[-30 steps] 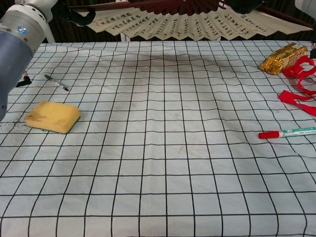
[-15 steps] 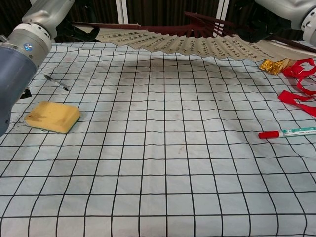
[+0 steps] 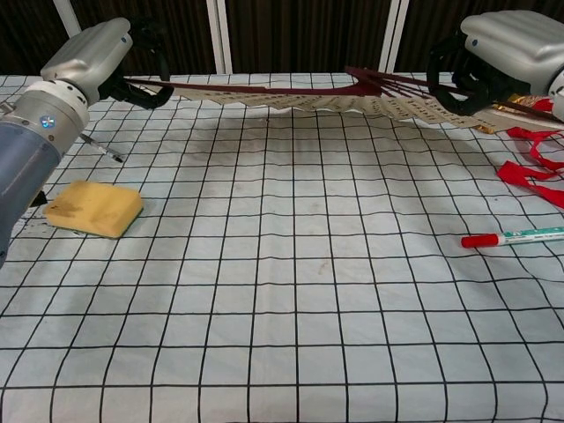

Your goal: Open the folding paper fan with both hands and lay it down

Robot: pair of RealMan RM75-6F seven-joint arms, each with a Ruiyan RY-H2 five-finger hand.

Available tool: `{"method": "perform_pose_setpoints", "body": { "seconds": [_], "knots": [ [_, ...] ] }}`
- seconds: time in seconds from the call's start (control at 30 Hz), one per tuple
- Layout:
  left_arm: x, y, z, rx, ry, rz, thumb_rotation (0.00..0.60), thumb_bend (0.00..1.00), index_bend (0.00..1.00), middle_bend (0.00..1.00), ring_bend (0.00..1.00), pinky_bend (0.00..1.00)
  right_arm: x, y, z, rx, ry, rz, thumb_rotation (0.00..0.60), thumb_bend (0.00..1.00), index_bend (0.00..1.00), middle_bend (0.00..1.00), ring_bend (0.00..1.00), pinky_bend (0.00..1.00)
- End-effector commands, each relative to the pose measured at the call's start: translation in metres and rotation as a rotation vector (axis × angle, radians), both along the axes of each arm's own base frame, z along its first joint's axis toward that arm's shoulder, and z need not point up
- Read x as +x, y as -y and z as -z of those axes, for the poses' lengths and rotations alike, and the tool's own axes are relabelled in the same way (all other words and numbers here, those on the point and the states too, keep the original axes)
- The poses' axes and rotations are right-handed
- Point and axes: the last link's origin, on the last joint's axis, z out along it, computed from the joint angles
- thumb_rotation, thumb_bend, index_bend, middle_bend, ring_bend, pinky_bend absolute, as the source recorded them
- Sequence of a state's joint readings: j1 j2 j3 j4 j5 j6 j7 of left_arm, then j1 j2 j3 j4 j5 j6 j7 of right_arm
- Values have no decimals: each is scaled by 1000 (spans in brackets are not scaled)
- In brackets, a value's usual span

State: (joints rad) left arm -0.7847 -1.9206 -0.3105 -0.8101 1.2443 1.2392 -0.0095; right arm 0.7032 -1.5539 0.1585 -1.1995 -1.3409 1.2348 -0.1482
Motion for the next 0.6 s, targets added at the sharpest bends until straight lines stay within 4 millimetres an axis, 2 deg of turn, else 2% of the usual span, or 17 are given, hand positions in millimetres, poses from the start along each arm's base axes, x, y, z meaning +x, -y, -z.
{"method": "perform_pose_setpoints", "body": {
  "seconds": [0.03, 0.23, 0.6],
  "knots": [
    [-4, 4, 3, -9, 0, -5, 600, 463, 669, 115, 0, 0, -3, -4, 2, 5, 2, 3, 600, 485, 860, 879, 941, 769],
    [-14, 13, 6, -22, -7, -18, 600, 459, 635, 114, 0, 0, -11, -15, 7, 22, -18, 14, 600, 483, 854, 861, 920, 769],
    [-32, 29, 5, -46, -22, -53, 600, 322, 447, 79, 0, 0, -28, -43, 19, 72, -100, 53, 600, 286, 505, 718, 838, 746]
  ]
}}
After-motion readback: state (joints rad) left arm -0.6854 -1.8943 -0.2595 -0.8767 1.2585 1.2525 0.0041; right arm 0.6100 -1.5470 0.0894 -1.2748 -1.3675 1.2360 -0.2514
